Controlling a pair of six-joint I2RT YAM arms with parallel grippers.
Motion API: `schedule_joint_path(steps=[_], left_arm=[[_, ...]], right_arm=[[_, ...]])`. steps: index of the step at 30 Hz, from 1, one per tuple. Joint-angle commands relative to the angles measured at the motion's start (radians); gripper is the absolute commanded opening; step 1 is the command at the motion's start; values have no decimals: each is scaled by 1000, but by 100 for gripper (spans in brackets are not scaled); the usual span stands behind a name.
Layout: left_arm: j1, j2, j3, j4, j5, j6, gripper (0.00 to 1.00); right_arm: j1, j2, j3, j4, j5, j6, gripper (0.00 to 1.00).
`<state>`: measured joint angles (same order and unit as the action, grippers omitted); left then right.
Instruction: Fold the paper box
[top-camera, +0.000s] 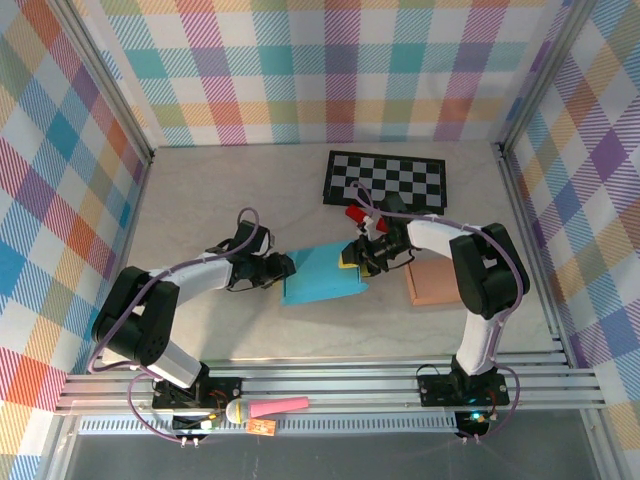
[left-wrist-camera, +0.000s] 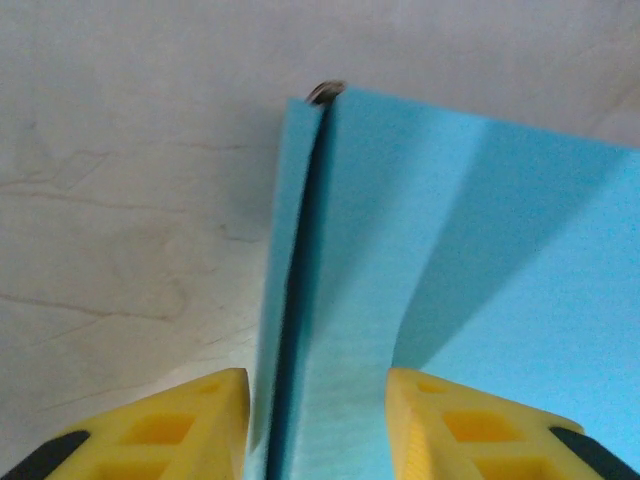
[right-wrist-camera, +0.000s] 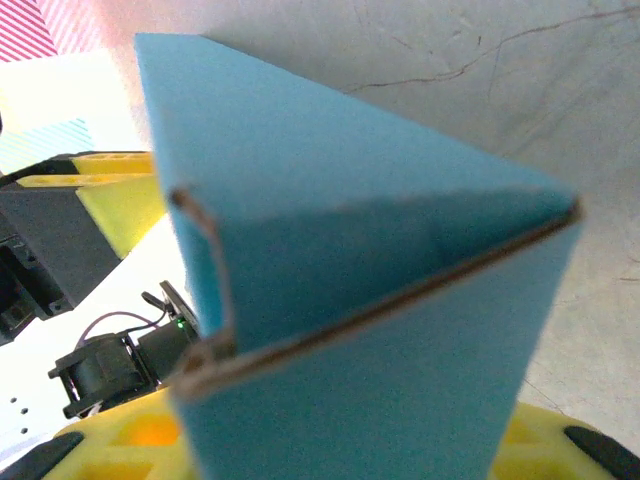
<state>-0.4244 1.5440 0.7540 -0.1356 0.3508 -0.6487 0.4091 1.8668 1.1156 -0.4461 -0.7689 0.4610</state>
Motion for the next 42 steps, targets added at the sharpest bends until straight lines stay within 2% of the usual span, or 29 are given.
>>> schedule_joint_path(steps=[1, 5, 9, 11, 14, 15, 18, 21, 24, 30, 33, 35, 40, 42], left_arm=[[-36, 14, 24, 64, 24, -49, 37], [-59, 15, -4, 136, 25, -117, 32], [-60, -18, -8, 120, 4, -121, 31], [-60, -59, 10, 79, -16, -105, 35], [-60, -134, 60, -50, -88, -51, 50], [-60, -157, 80, -96, -114, -22, 51], [-60, -240, 109, -177, -177, 76, 51], [-66, -340, 134, -180, -150, 199, 53], [-135, -414, 194, -224, -116, 429, 56], [-224, -378, 330, -493, -46, 783, 55], [-301, -327, 373, -610, -101, 944, 56], [-345, -321, 365, -624, -140, 1021, 57], [-372, -282, 369, -659, -124, 1174, 62], [-394, -250, 378, -670, -156, 1222, 62]], right_arm=[[14, -24, -30, 0, 11, 23, 43], [23, -36, -50, 14, 22, 45, 44], [23, -54, -65, 21, 40, 73, 43], [23, -65, -70, 19, 44, 103, 43], [23, -72, -82, 12, 55, 190, 41], [23, -70, -92, 12, 54, 227, 41], [21, -80, -121, 14, 36, 360, 40], [15, -105, -138, 4, -2, 501, 41], [12, -125, -121, -58, -47, 588, 41], [-18, -101, -110, -145, -213, 731, 39], [-38, -87, -90, -185, -258, 746, 39], [-56, -81, -83, -206, -270, 751, 39], [-90, -34, -67, -290, -314, 707, 39], [-93, 0, -62, -311, -346, 674, 39]])
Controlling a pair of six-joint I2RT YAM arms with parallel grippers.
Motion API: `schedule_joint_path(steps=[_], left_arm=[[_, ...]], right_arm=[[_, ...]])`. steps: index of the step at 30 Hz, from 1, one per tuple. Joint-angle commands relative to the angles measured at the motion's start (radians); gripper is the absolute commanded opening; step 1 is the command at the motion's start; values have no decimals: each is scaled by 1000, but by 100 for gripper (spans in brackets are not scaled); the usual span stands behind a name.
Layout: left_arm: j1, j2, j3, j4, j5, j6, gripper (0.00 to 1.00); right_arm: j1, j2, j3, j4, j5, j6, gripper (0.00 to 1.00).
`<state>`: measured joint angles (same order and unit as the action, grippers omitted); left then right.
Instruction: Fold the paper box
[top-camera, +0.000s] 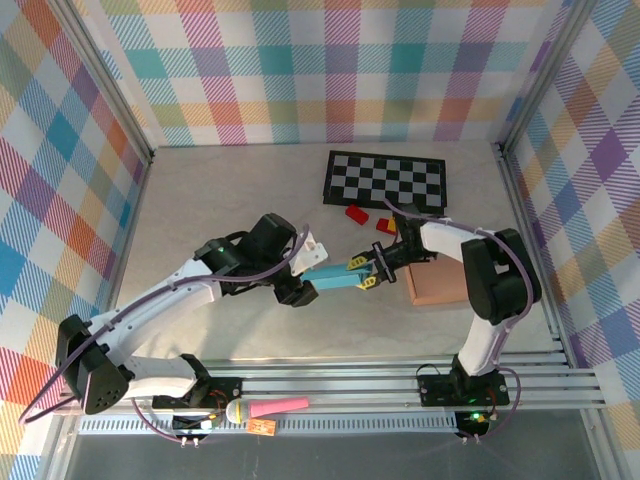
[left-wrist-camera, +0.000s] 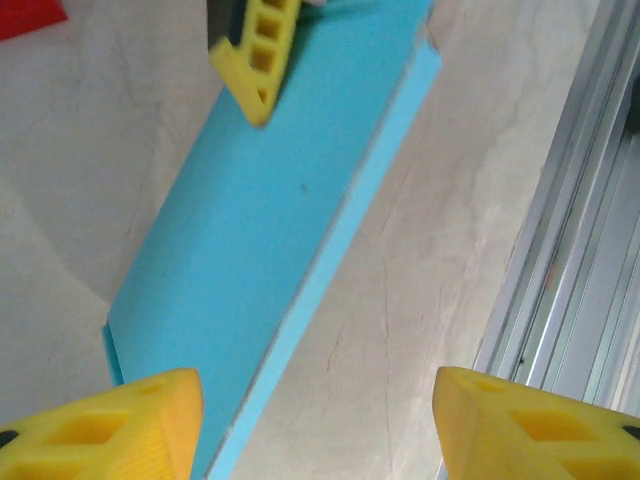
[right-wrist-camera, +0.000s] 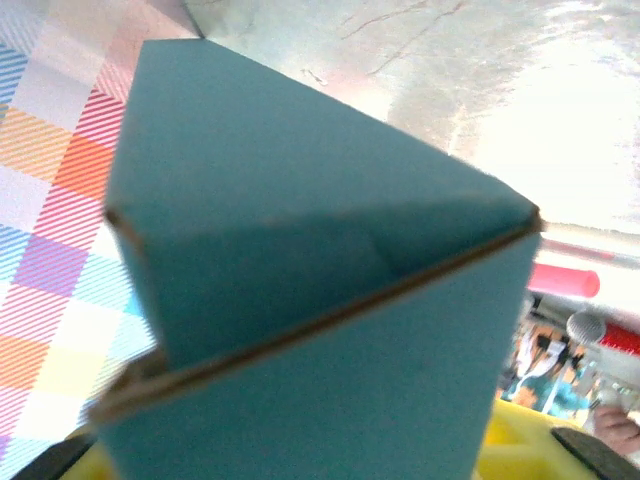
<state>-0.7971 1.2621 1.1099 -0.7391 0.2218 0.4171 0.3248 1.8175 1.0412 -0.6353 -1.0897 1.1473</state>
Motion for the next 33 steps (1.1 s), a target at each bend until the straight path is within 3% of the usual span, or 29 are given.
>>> schedule_joint_path(steps=[1, 5, 10, 18, 27, 33], left_arm=[[-27, 46, 26, -69, -36, 171, 62], [-48, 95, 33, -48, -74, 217, 63], [-69, 148, 24, 19, -209, 233, 63], [-93, 181, 12, 98, -286, 249, 61], [-94, 16, -16, 110, -295, 185, 64], [-94, 56, -36, 90, -303, 210, 69]], right_arm=[[-11, 59, 13, -129, -27, -22, 39], [-16, 84, 22, -154, -41, -49, 39], [-24, 101, 33, -200, -45, -96, 39], [-39, 115, 34, -217, -55, -119, 38], [-75, 123, 39, -198, -47, -109, 38], [-75, 115, 36, -188, -52, -92, 38]])
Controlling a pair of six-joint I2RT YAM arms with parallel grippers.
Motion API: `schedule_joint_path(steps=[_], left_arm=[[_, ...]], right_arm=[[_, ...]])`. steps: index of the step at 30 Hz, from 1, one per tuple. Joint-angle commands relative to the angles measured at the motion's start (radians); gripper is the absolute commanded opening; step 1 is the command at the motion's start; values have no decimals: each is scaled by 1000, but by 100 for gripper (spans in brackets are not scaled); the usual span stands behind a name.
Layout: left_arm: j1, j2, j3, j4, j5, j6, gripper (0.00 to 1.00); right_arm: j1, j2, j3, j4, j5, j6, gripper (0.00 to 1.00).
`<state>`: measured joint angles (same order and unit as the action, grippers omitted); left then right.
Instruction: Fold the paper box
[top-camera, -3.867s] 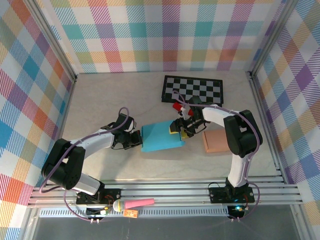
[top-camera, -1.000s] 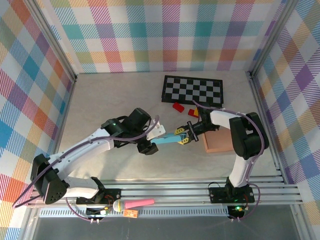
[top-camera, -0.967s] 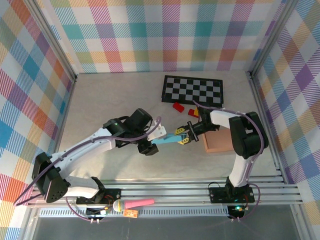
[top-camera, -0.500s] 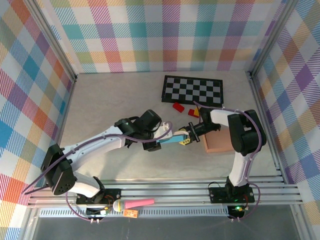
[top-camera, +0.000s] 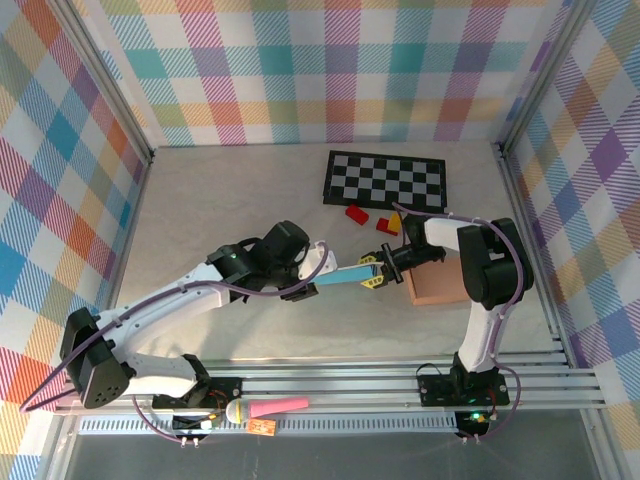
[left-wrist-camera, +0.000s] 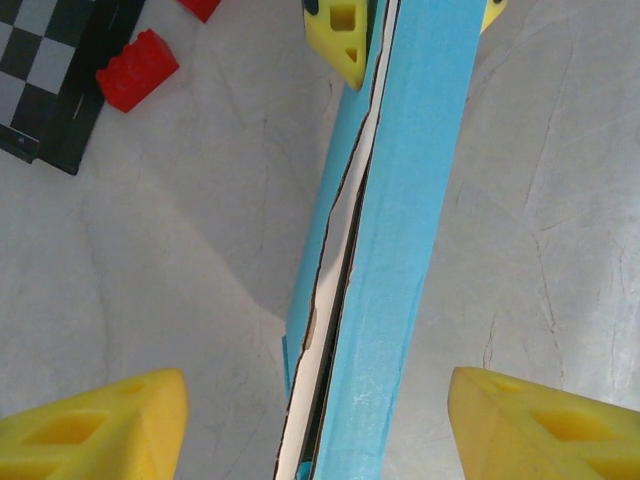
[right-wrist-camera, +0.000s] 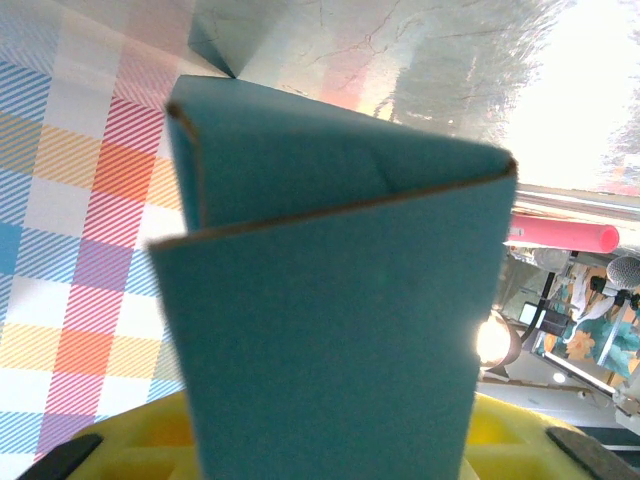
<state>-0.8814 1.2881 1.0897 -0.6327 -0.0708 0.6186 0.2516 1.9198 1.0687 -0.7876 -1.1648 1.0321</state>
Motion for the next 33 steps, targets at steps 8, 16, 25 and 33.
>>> schedule_joint_path(steps=[8, 16, 25, 33], left_arm=[[-10, 169, 59, 23, -19, 28, 69], [-11, 228, 78, 39, -36, 48, 63], [-10, 282, 119, -8, 16, -11, 46], [18, 339, 167, -43, 61, -79, 44]], right_arm=[[-1, -13, -1, -55, 11, 22, 38], [-1, -18, -14, -40, 23, 25, 43], [-27, -55, 86, -104, 124, -13, 62], [-86, -178, 154, -139, 290, 8, 67]])
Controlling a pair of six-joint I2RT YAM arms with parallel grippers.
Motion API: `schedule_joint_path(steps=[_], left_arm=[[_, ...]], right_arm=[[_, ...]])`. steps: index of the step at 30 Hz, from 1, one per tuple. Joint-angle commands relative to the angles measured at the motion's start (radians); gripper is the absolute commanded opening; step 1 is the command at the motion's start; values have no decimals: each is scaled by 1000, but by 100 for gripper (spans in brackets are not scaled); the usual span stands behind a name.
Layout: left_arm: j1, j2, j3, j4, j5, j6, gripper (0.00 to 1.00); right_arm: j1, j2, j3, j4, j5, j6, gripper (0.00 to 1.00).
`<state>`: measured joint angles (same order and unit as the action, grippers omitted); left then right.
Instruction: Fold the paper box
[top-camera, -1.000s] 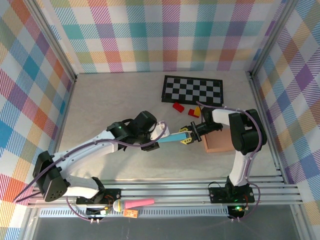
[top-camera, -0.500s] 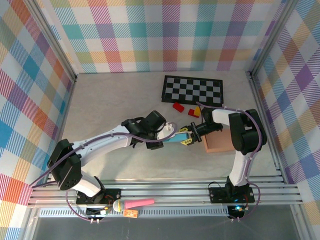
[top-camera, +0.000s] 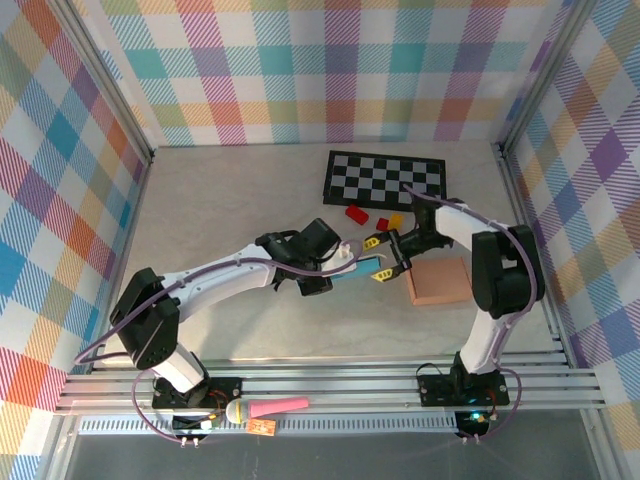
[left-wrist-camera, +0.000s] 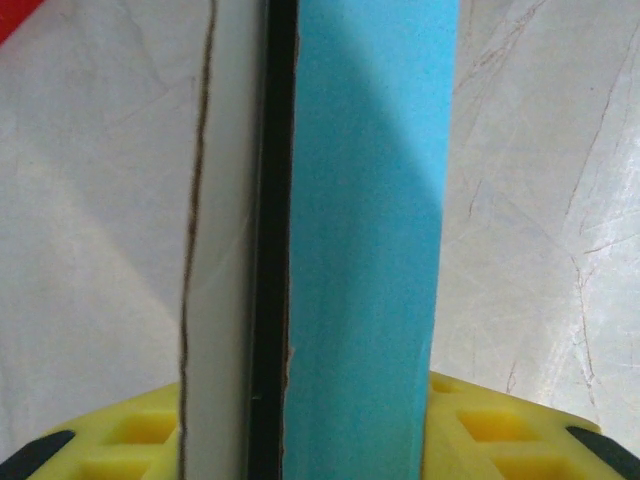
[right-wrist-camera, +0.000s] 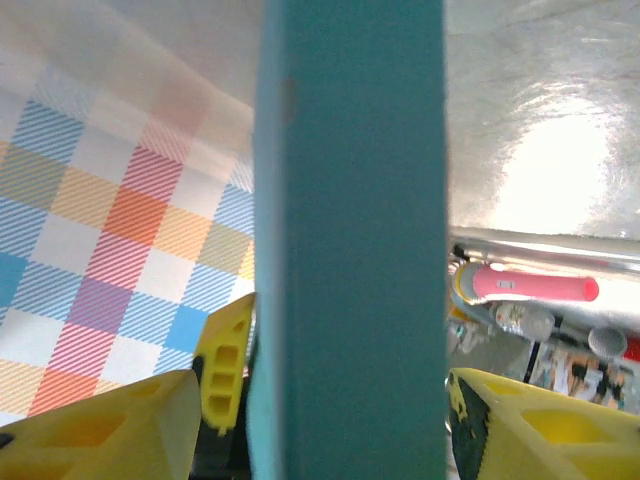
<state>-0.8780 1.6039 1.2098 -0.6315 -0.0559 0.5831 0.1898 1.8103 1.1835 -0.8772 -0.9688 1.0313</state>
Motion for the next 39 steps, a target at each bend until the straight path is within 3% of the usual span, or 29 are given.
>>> schedule_joint_path(steps=[1, 11, 20, 30, 39], left_arm=[[23, 36, 58, -57, 54, -54, 43], [123, 57, 111, -112, 187, -138, 37], [188, 67, 115, -147, 287, -134, 34], [212, 77, 126, -164, 293, -121, 36], [212, 95, 145, -160, 286, -122, 38]], right_arm=[[-32, -90, 45, -45, 123, 10, 67], [-44, -416, 12, 44, 492, 50, 68], [193, -483, -26, 178, 818, -7, 58], [298, -341, 7, 249, 870, 13, 55], [313, -274, 8, 228, 868, 26, 49]])
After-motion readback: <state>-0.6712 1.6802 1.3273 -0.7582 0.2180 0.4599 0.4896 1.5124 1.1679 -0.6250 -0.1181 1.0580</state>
